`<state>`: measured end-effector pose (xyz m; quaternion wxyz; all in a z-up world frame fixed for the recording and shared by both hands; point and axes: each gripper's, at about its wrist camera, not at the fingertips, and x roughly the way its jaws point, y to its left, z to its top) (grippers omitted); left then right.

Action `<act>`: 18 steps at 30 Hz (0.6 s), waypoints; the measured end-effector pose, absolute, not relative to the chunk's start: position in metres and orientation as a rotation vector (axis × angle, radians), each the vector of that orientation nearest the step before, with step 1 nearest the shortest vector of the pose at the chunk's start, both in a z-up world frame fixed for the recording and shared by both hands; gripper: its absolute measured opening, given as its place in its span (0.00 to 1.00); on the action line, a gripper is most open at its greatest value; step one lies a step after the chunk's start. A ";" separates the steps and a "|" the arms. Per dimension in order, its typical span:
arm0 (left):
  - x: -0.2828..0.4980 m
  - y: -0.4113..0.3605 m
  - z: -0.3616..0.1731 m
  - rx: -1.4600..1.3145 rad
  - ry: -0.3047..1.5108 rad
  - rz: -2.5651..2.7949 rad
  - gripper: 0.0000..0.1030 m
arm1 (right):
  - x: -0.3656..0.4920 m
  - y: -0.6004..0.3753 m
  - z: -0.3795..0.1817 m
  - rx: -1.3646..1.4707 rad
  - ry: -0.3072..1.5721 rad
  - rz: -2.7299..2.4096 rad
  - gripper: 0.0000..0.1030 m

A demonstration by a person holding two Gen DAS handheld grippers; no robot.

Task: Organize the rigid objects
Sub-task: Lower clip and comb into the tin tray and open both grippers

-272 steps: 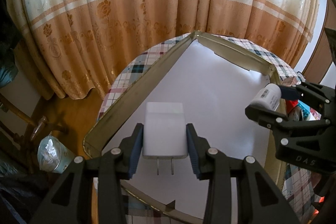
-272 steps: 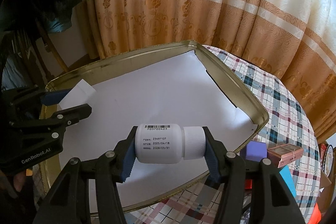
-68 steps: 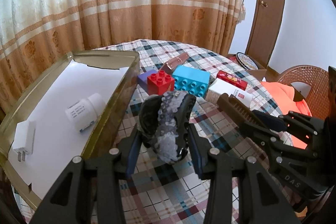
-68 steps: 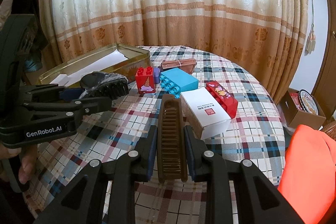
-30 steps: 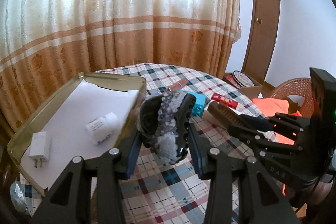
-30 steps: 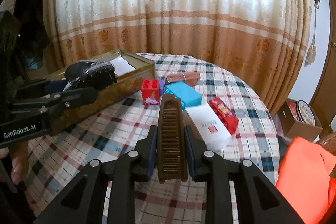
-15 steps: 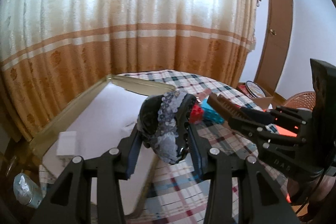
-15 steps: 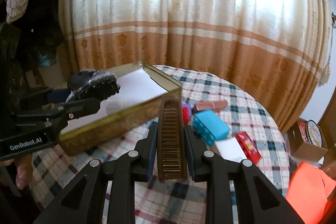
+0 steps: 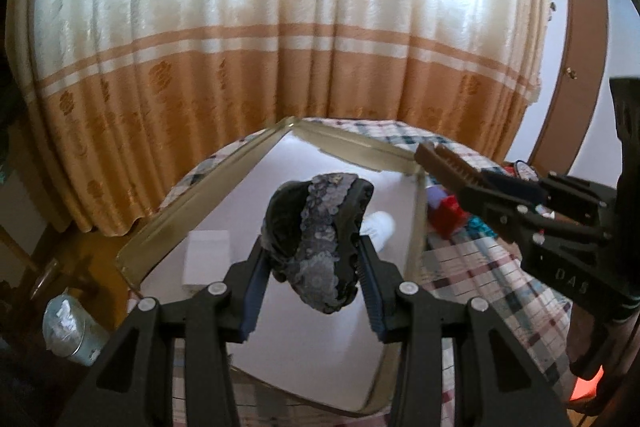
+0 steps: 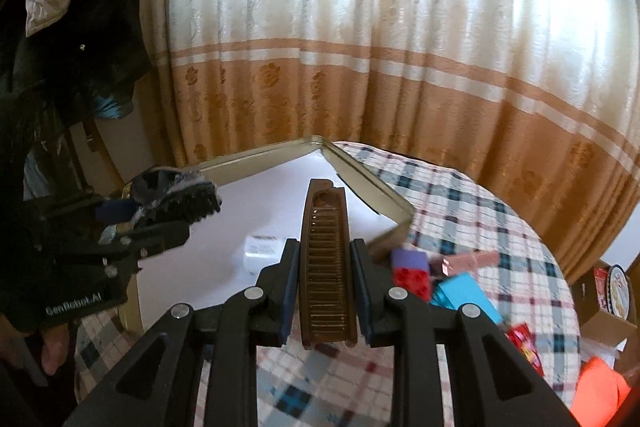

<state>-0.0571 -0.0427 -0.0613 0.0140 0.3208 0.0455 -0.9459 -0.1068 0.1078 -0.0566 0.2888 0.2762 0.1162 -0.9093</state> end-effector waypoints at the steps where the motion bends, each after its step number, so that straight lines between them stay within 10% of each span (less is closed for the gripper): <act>1: -0.059 -0.045 -0.063 1.008 0.141 -2.937 0.41 | -0.110 0.103 -0.057 0.743 0.314 -2.419 0.27; 18: -0.074 -0.061 -0.075 1.118 0.141 -2.838 0.41 | -0.134 0.029 -0.073 0.807 0.457 -2.303 0.27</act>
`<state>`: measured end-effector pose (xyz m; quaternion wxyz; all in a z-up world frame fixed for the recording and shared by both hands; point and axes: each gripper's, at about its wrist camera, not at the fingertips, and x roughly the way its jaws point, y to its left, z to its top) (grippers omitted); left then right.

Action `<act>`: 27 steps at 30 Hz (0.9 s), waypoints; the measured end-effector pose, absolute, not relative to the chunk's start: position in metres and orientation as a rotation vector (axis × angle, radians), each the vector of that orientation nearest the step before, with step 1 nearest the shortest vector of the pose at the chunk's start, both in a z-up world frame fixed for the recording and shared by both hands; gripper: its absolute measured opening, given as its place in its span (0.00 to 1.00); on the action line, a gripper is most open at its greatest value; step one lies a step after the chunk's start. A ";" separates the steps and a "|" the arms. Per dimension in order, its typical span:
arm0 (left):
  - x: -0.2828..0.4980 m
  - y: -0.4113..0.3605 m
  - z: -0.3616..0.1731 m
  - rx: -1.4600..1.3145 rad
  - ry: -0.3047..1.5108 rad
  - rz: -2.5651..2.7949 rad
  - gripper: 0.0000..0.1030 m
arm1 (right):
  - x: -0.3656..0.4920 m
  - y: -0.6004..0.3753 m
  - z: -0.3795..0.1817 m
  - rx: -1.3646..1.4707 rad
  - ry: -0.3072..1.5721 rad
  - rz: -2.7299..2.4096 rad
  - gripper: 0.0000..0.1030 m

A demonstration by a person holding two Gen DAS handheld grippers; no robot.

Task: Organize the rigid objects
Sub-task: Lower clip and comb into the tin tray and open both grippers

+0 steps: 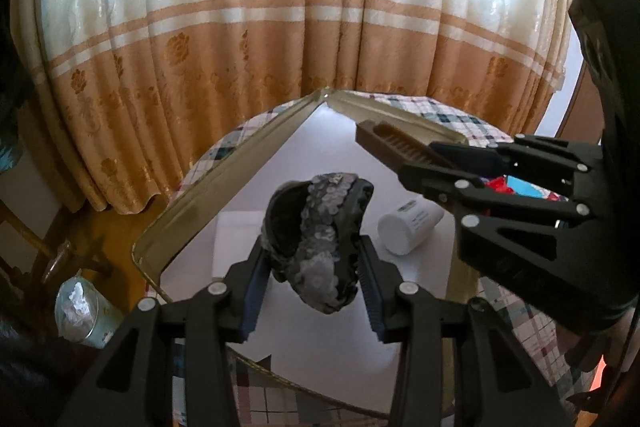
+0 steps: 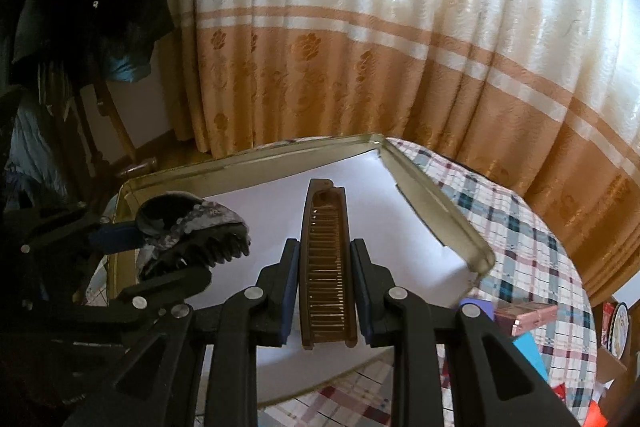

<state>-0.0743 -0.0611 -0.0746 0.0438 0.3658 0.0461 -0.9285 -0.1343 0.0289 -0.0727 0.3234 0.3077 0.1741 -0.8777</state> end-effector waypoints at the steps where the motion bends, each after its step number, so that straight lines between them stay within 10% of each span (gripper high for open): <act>1: -0.074 -0.062 -0.075 1.121 0.141 -2.835 0.41 | -0.135 0.027 -0.075 0.816 0.459 -2.299 0.27; 21: -0.074 -0.066 -0.078 1.143 0.145 -2.795 0.43 | -0.140 0.019 -0.083 0.831 0.396 -2.275 0.31; 27: -0.065 -0.068 -0.069 1.070 0.167 -2.803 0.75 | -0.131 0.033 -0.071 0.784 0.353 -2.318 0.59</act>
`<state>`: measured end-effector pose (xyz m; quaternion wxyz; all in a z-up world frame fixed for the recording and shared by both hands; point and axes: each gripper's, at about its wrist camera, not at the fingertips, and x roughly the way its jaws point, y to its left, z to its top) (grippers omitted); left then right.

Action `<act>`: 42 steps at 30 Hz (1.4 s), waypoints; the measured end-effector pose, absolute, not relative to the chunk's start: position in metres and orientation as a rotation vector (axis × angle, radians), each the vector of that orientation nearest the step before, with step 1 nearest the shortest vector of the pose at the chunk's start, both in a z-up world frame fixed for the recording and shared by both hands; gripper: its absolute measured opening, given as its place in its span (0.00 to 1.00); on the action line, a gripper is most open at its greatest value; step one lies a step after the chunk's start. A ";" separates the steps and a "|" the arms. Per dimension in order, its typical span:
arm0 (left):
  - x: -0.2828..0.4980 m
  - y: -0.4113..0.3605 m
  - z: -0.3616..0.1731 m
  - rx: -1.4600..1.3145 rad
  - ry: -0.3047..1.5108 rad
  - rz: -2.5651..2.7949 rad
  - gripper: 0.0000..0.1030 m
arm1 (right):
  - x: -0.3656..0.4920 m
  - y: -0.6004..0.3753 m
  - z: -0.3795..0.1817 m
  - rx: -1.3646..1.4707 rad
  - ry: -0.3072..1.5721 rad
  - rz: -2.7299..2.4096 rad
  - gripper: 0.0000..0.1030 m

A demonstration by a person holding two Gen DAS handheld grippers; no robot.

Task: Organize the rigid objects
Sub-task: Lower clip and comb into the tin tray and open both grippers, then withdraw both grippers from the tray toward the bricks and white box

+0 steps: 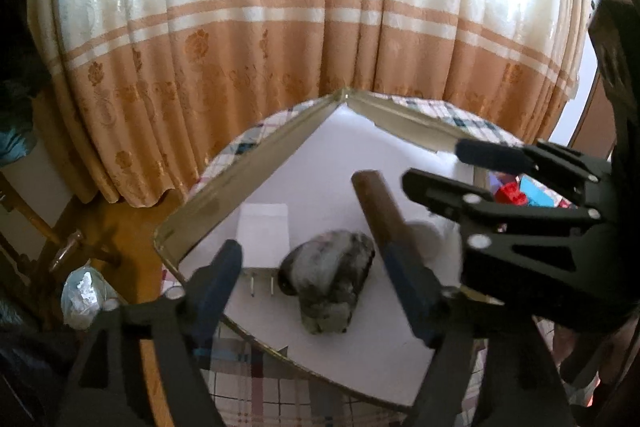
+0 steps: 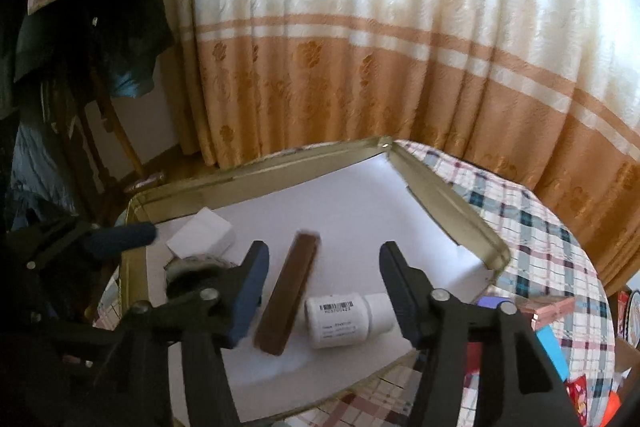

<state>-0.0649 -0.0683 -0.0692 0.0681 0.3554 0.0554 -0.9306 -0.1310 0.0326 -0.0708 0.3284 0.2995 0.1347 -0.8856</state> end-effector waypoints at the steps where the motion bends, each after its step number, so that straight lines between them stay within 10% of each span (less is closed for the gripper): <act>1: -0.063 -0.068 -0.067 1.065 0.171 -2.812 0.75 | -0.128 0.040 -0.067 0.781 0.334 -2.326 0.59; 42: -0.078 0.089 -0.078 1.206 -0.136 -3.148 0.96 | -0.109 0.265 -0.111 1.025 -0.005 -2.676 0.70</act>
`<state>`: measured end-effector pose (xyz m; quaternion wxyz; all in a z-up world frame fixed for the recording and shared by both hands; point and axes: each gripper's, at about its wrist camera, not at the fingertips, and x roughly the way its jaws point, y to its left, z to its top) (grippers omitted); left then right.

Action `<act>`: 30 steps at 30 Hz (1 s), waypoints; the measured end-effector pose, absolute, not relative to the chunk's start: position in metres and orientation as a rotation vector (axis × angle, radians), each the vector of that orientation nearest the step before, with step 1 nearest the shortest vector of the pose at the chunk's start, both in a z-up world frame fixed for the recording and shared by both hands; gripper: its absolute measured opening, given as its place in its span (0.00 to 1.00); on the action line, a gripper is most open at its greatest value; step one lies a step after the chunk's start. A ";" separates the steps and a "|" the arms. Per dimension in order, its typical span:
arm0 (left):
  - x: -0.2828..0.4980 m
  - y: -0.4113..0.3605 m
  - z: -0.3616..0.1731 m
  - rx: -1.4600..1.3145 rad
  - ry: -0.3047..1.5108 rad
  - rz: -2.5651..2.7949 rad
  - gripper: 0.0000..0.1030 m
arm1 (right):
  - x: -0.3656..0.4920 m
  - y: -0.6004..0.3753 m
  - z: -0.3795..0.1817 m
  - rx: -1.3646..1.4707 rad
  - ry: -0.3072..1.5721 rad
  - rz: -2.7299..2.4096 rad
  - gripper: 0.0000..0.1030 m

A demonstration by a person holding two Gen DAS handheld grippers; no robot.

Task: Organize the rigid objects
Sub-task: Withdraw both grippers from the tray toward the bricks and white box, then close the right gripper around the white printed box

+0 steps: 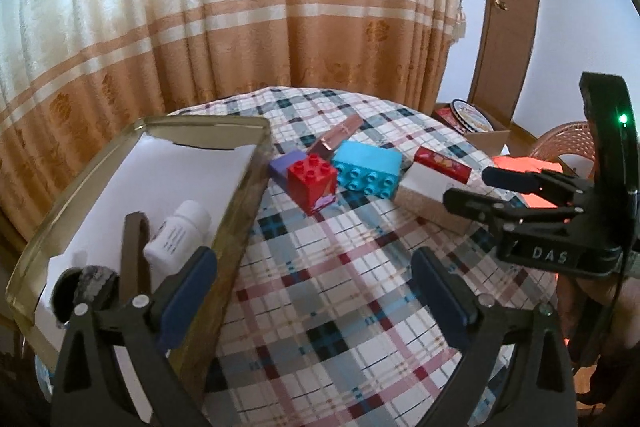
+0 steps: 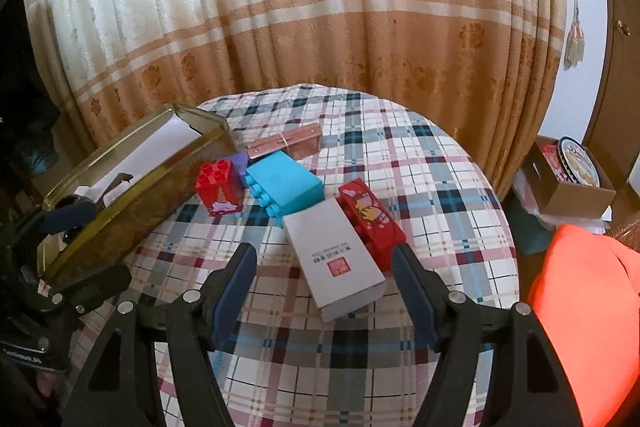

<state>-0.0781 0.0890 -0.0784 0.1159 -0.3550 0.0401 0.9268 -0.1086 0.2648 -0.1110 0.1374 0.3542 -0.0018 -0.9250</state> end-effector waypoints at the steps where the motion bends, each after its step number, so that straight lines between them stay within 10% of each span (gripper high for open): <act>1: -0.080 0.092 -0.081 -1.042 0.127 2.705 0.96 | -0.109 0.265 -0.112 1.036 -0.003 -2.675 0.70; 30: -0.096 0.092 -0.094 -1.086 0.163 2.710 0.98 | -0.116 0.259 -0.130 1.121 -0.011 -2.549 0.70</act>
